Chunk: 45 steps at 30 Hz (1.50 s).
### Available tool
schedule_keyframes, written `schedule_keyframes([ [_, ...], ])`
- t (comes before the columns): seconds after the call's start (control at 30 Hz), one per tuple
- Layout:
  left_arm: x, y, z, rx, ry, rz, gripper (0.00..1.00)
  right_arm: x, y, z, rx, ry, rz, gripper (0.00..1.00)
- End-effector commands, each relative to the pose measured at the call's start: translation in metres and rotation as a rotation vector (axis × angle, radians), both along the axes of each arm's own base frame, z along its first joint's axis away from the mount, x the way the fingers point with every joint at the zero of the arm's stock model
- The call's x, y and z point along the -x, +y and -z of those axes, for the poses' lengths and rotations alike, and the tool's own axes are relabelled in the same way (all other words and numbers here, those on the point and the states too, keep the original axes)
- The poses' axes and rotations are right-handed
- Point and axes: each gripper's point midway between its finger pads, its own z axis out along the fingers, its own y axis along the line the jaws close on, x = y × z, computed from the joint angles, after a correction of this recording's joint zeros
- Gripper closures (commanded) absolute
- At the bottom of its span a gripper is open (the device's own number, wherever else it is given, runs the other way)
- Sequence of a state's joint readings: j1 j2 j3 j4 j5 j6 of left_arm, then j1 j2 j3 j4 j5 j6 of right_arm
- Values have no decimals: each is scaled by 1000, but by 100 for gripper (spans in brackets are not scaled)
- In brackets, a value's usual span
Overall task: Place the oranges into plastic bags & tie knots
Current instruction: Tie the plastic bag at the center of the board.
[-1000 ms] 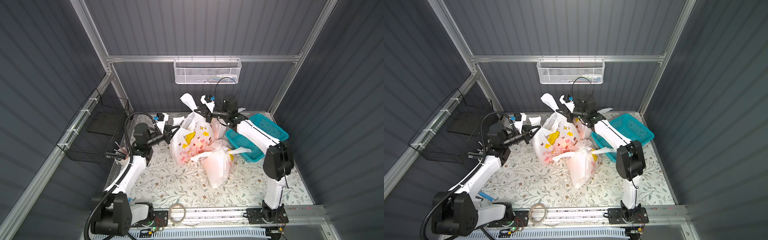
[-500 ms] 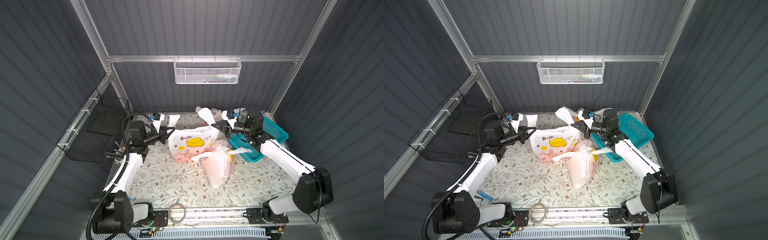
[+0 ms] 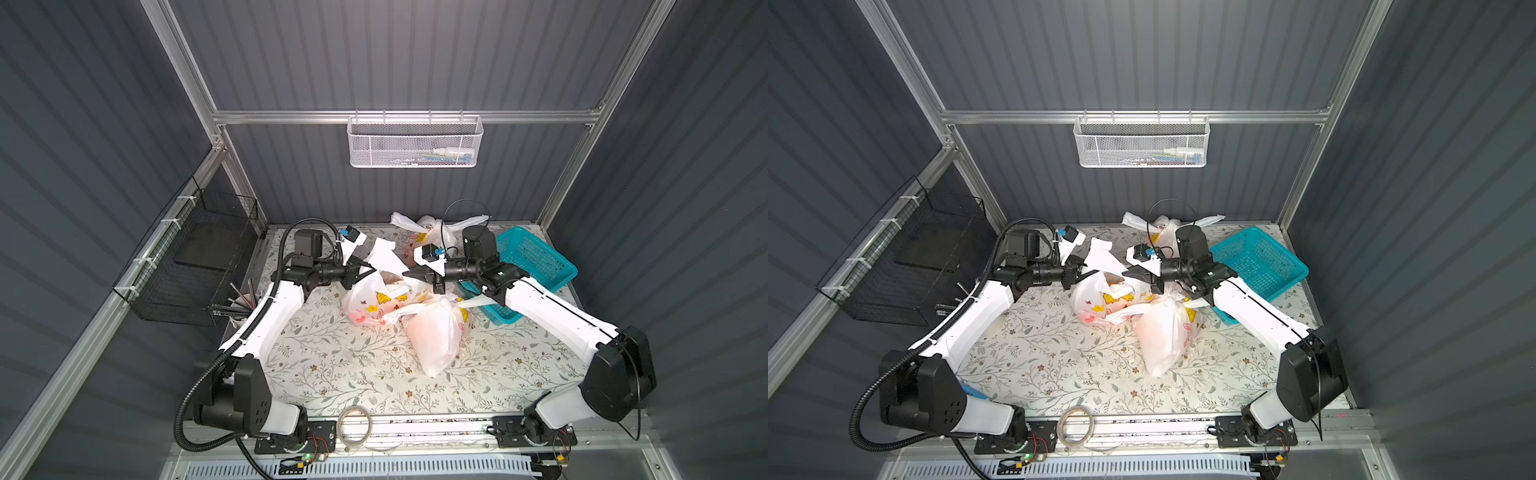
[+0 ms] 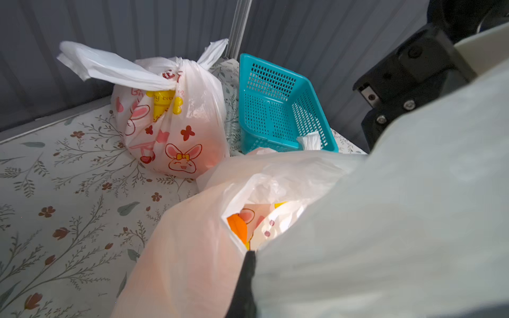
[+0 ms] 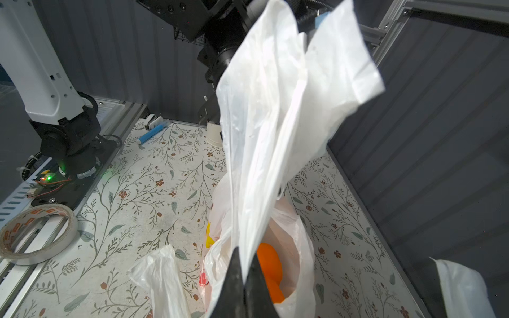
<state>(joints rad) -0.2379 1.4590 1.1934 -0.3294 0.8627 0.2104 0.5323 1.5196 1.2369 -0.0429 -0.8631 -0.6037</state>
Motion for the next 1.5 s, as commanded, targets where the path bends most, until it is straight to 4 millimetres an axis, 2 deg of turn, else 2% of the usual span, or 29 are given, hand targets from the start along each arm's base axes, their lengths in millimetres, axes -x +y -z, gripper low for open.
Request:
schedule_keyframes([
  [0.0,8,-9,5,-37,12,59,92,-7,0,6,55,-17,15,100],
  [0.23,22,-23,-4,-5,-23,145,74,-23,1,19,128,-10,43,100],
  [0.4,29,-27,-13,28,-54,181,62,-29,-1,19,131,-18,50,100],
  [0.83,33,-35,-34,92,-99,245,49,-28,-6,24,155,2,31,100],
  [1.33,28,-42,-38,110,-101,247,50,-33,-9,33,204,4,48,100],
  [1.4,27,-42,-36,110,-94,241,55,-32,-9,33,203,5,45,100],
  [1.47,26,-42,-37,111,-95,237,64,-32,-8,32,198,8,43,100],
])
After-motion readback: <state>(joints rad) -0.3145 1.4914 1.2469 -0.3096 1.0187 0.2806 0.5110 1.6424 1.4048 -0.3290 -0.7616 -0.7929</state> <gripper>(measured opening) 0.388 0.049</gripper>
